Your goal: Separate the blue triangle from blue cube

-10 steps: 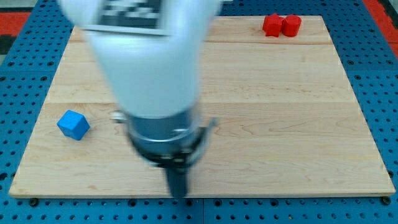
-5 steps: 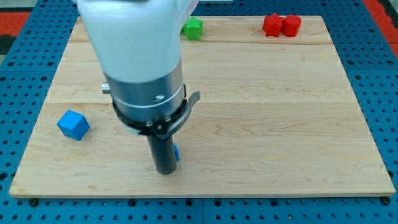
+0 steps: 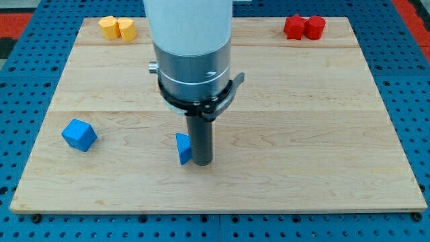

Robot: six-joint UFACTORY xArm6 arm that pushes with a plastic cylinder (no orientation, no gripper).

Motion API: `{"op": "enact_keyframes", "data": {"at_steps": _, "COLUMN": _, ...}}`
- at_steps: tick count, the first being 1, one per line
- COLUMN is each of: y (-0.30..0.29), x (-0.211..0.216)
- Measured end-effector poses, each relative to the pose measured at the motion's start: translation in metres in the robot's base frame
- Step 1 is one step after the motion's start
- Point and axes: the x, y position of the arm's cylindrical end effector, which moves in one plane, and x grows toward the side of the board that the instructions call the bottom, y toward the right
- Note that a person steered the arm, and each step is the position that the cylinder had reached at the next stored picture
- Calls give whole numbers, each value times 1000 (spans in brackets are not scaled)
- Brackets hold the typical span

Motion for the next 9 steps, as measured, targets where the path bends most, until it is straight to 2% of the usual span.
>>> {"op": "enact_keyframes", "data": {"at_steps": 1, "y": -29, "x": 10}}
{"op": "enact_keyframes", "data": {"at_steps": 2, "y": -114, "x": 11}}
{"op": "enact_keyframes", "data": {"at_steps": 3, "y": -151, "x": -14}}
{"op": "enact_keyframes", "data": {"at_steps": 4, "y": -138, "x": -47}}
{"op": "enact_keyframes", "data": {"at_steps": 5, "y": -122, "x": -61}}
{"op": "enact_keyframes", "data": {"at_steps": 8, "y": -116, "x": -65}}
{"op": "enact_keyframes", "data": {"at_steps": 9, "y": -134, "x": -59}}
